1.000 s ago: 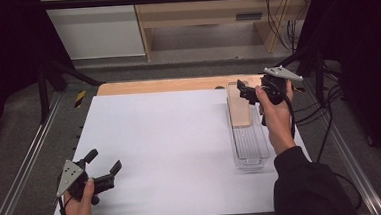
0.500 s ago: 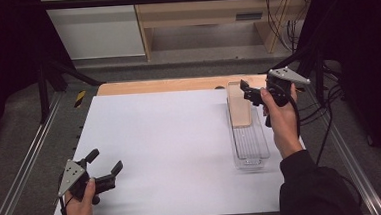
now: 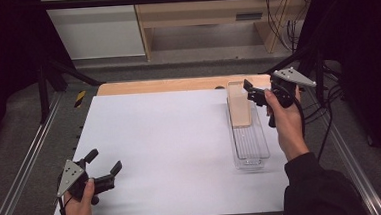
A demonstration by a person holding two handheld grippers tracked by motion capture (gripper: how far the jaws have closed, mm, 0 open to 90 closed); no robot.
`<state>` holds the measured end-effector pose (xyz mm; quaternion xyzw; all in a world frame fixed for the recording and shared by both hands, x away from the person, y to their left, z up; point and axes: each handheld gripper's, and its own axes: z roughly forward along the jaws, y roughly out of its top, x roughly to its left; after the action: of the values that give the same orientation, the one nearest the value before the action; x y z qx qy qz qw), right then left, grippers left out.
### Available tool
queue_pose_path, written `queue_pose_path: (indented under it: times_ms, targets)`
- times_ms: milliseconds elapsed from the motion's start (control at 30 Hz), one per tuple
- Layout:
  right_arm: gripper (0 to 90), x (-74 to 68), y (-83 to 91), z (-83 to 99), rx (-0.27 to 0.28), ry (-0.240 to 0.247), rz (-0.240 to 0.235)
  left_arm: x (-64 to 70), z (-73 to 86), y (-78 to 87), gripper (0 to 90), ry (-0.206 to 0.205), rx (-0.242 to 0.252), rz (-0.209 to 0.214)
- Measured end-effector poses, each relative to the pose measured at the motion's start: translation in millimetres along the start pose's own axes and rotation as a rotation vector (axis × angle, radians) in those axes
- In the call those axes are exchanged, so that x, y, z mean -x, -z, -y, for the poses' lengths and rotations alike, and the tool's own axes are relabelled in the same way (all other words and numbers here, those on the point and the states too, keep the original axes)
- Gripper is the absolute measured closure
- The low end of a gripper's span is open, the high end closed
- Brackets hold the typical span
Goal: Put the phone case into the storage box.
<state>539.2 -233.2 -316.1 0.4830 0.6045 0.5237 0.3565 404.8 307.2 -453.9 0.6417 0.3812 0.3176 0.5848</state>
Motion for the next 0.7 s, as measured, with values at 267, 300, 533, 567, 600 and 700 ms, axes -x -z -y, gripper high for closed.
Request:
queue_pose_path:
  times_ms: [267,300,533,567,600,700]
  targets:
    - [5.8,3.5,10.1,-1.6,0.036,0.015,0.004,1.2,0.5,-0.8,3.3,-0.002,-0.006,0.013]
    - [5.7,4.0,11.4,-1.5,0.040,0.015,0.003,1.4,0.5,-0.8,3.3,-0.003,-0.007,0.012]
    - [5.5,7.0,19.9,0.2,0.063,0.021,0.001,1.1,0.4,0.1,3.3,-0.005,-0.007,0.008]
    - [5.5,7.6,20.7,0.7,0.068,0.020,0.003,0.9,0.4,0.3,3.3,-0.005,-0.006,0.007]
    - [5.5,8.3,21.4,1.2,0.068,0.019,0.004,0.5,0.5,0.4,3.3,-0.005,-0.007,0.005]
    - [5.5,10.0,23.5,2.7,0.066,0.015,0.009,0.1,0.8,1.1,3.3,-0.003,-0.008,0.004]
